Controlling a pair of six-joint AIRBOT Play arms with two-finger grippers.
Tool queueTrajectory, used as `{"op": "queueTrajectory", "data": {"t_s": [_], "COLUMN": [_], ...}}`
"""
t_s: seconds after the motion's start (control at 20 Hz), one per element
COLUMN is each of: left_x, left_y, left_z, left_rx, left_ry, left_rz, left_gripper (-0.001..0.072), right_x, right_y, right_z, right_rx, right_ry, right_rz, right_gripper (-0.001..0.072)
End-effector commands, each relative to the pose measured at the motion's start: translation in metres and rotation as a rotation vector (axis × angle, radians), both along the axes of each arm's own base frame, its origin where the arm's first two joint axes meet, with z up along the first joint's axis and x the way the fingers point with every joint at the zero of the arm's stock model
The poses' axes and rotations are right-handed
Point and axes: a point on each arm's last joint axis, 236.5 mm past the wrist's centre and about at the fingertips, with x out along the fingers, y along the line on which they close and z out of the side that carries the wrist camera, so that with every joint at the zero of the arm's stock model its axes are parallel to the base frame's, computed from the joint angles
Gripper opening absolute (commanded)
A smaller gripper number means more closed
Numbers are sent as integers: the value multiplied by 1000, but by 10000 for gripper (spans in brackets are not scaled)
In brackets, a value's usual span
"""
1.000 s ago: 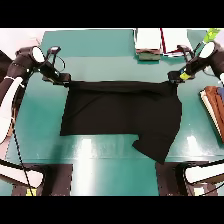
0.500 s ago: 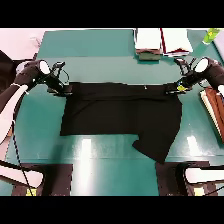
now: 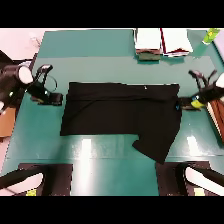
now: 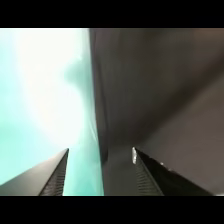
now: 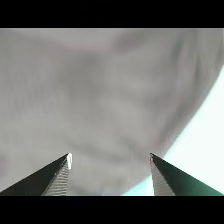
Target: Fold the shirts.
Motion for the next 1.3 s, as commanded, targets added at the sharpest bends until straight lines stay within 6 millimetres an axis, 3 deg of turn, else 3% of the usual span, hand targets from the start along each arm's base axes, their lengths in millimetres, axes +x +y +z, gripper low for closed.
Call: {"op": "queueTrajectory", "data": {"t_s": [0.0, 0.1, 0.25, 0.5, 0.6, 0.7, 0.75, 0.8, 1.0, 1.25], "left_x": [-47, -55, -50, -47, -47, -47, -47, -48, -68, -113], "left_y": [4, 5, 1, -1, -1, -1, -1, 0, 1, -23], "left_z": [-13, -18, -17, -16, -16, -16, -16, -17, -50, -92], "left_rx": [-4, -5, -25, -33, -32, -32, -32, -32, -29, -139], "left_ry": [26, 37, 14, 1, 2, 3, 2, 6, 68, 199], "left_rz": [30, 46, 57, 59, 59, 59, 59, 59, 67, 122], "left_gripper": [478, 477, 477, 477, 478, 479, 535, 626, 626, 626], "right_x": [-70, -93, -116, -113, -106, -105, -106, -106, -107, -102], "right_y": [3, 10, 23, 54, 57, 59, 60, 61, 67, 69], "right_z": [-31, -49, -71, -85, -86, -86, -86, -86, -86, -87], "right_rx": [38, 49, 52, 90, 84, 81, 80, 79, 75, 73], "right_ry": [156, 215, 277, 242, 210, 204, 205, 206, 202, 181], "right_rz": [-73, -99, -92, -58, -44, -31, -24, -19, 11, 17], "right_gripper": [574, 570, 563, 499, 320, 48, 24, 23, 23, 23]}}
